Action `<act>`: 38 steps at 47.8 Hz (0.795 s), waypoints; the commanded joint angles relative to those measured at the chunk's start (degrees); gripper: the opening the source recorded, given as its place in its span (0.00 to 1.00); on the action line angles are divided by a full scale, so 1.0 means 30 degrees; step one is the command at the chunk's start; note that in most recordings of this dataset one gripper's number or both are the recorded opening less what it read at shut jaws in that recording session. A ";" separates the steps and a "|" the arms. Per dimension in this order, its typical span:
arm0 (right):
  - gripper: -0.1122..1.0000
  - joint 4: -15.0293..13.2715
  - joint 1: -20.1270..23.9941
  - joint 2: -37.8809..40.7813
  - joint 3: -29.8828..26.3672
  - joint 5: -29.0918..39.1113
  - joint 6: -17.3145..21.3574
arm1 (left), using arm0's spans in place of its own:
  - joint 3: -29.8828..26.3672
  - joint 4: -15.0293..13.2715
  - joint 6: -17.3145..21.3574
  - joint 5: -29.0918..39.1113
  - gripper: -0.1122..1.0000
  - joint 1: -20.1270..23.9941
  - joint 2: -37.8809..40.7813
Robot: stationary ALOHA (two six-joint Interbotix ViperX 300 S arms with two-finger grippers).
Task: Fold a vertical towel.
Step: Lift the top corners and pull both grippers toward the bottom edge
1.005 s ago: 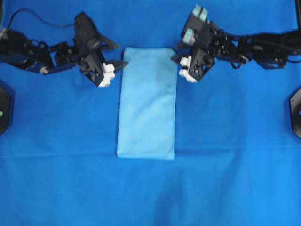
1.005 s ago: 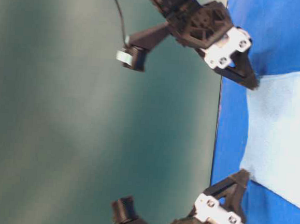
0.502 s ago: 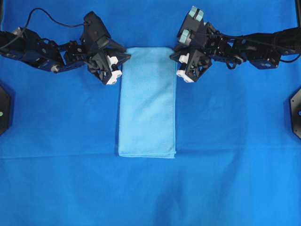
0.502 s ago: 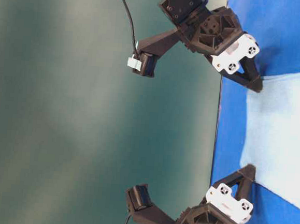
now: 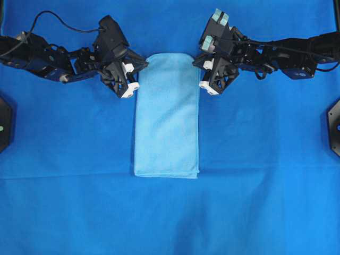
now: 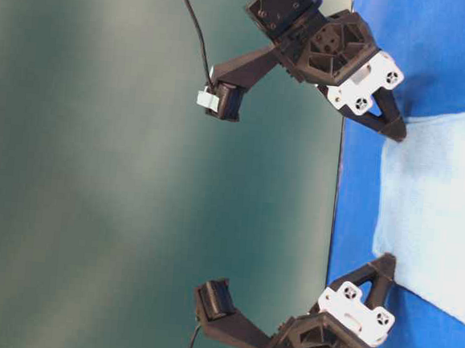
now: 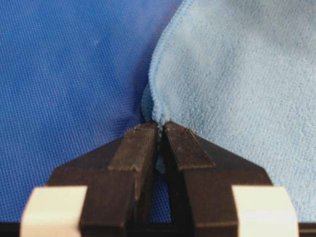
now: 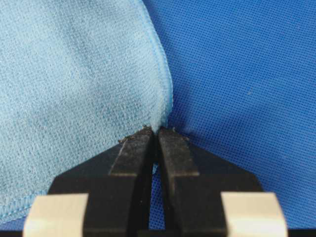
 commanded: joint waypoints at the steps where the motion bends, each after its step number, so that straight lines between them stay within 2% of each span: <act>1: 0.13 -0.0029 -0.0498 -0.0820 -0.0117 0.0000 -0.0059 | -0.0264 0.0029 0.0205 0.0000 0.13 0.0439 -0.0820; 12: 0.13 -0.0527 -0.1553 -0.0996 -0.0410 -0.0146 -0.0234 | -0.0732 0.0029 0.0996 0.0000 0.13 0.1377 -0.0937; 23: 0.13 -0.0557 -0.2051 -0.0996 -0.0791 -0.0146 -0.0264 | -0.1377 0.0059 0.2051 0.0059 0.13 0.1992 -0.0820; 38: 0.13 -0.0615 -0.2080 -0.1523 -0.0791 0.0000 -0.0264 | -0.1289 0.0029 0.2197 0.0996 0.13 0.1904 -0.1582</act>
